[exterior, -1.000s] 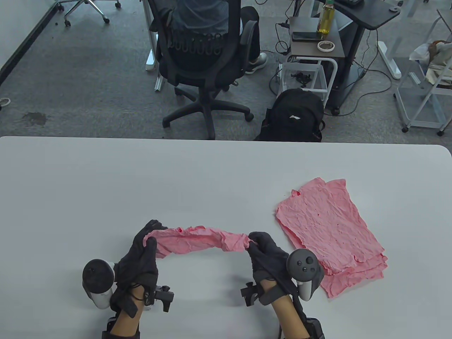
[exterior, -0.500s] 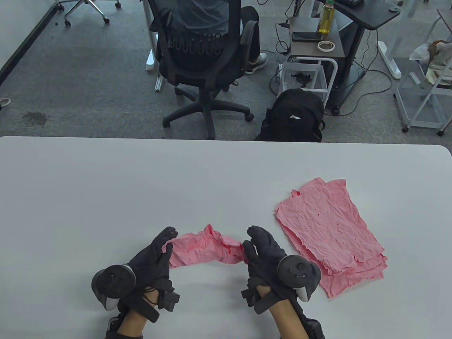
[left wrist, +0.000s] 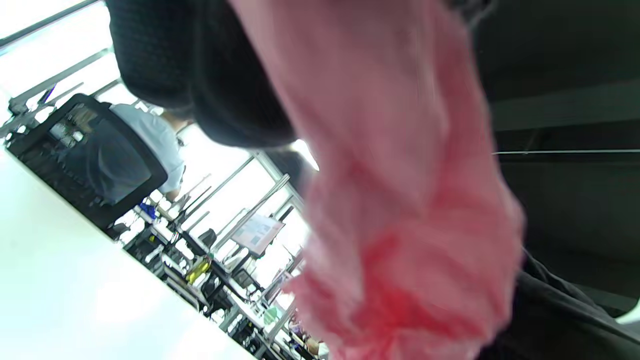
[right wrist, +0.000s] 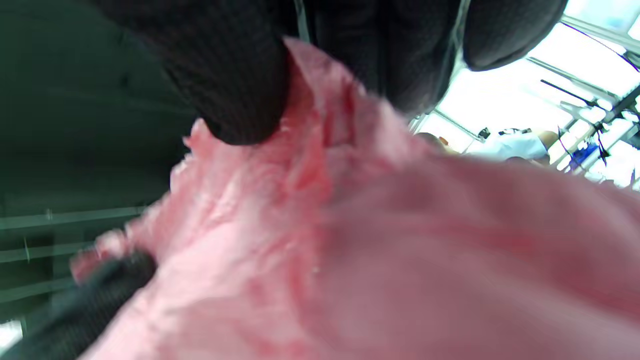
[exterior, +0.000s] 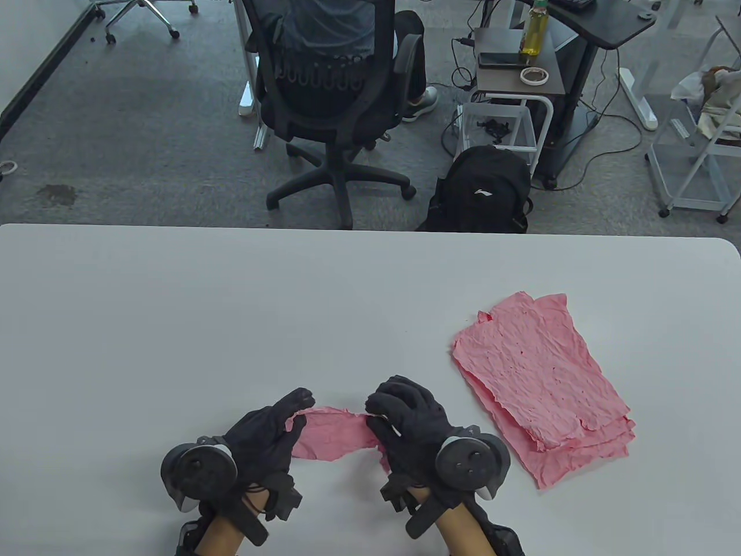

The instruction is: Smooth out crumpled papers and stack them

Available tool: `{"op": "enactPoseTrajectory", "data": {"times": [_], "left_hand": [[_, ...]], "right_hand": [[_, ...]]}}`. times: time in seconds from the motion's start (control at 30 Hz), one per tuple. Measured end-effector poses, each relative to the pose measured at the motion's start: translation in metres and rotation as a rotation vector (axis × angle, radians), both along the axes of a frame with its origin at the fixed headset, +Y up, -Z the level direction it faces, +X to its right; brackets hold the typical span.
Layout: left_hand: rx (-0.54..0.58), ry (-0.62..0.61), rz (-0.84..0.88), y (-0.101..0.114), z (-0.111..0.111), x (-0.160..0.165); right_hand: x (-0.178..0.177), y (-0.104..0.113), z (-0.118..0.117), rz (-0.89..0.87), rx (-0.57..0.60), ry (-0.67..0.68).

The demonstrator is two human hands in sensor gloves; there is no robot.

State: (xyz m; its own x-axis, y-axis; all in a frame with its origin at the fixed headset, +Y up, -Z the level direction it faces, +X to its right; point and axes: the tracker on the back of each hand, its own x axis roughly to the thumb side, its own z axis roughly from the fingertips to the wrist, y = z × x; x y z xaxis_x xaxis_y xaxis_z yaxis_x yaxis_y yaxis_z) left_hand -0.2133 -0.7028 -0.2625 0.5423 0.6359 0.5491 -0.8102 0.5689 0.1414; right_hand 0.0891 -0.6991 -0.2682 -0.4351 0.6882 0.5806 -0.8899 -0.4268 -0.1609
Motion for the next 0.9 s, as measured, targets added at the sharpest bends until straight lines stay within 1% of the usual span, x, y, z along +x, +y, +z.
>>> {"op": "enactPoseTrajectory", "data": {"times": [0.03,0.17,0.23,0.27,0.33,0.37,0.4,0.43,0.47,0.53,0.57,0.6,0.67,0.7,0.73,0.77,0.8,0.83,0.9], "left_hand": [[-0.025,-0.001,0.031,-0.002,-0.001,-0.001],[-0.104,-0.070,0.071,-0.007,-0.008,-0.006],[-0.204,-0.192,0.083,-0.012,-0.013,-0.004],[-0.290,-0.298,0.095,-0.017,-0.015,-0.001],[-0.395,-0.448,0.174,-0.024,-0.017,0.007],[-0.424,-0.495,0.197,-0.026,-0.018,0.010],[-0.469,-0.570,0.200,-0.029,-0.019,0.016],[-0.483,-0.590,0.206,-0.030,-0.018,0.018],[-0.473,-0.585,0.210,-0.029,-0.018,0.019],[-0.437,-0.574,0.224,-0.027,-0.018,0.017],[-0.432,-0.580,0.245,-0.025,-0.019,0.016],[-0.430,-0.628,0.300,-0.025,-0.022,0.015],[-0.453,-0.689,0.404,-0.026,-0.023,0.012],[-0.452,-0.691,0.422,-0.027,-0.023,0.011],[-0.460,-0.663,0.438,-0.028,-0.024,0.009],[-0.465,-0.644,0.433,-0.029,-0.025,0.008],[-0.472,-0.599,0.416,-0.029,-0.026,0.006],[-0.462,-0.555,0.396,-0.028,-0.025,0.004],[-0.405,-0.414,0.370,-0.026,-0.021,-0.002]], "right_hand": [[0.003,0.001,-0.001,-0.020,-0.001,0.002],[0.010,0.000,-0.005,-0.136,-0.023,0.031],[0.009,0.000,-0.005,-0.122,-0.028,0.049],[0.008,-0.001,-0.004,-0.097,-0.024,0.040],[0.005,-0.002,-0.004,-0.098,-0.011,0.050],[0.003,-0.003,-0.005,-0.112,-0.010,0.071],[0.002,-0.003,-0.006,-0.127,-0.010,0.109],[0.000,-0.005,-0.007,-0.161,-0.031,0.185],[0.000,-0.007,-0.007,-0.173,-0.057,0.195],[-0.001,-0.008,-0.008,-0.184,-0.066,0.188],[-0.001,-0.009,-0.011,-0.163,-0.079,0.193],[0.000,-0.010,-0.012,-0.144,-0.102,0.214],[-0.003,-0.013,-0.015,-0.106,-0.221,0.354],[-0.003,-0.015,-0.016,-0.114,-0.240,0.375],[-0.007,-0.017,-0.018,-0.137,-0.292,0.447],[-0.009,-0.018,-0.019,-0.137,-0.318,0.488],[-0.011,-0.020,-0.019,-0.117,-0.359,0.548],[-0.013,-0.021,-0.019,-0.072,-0.395,0.580],[-0.014,-0.023,-0.018,0.055,-0.442,0.563]]}}
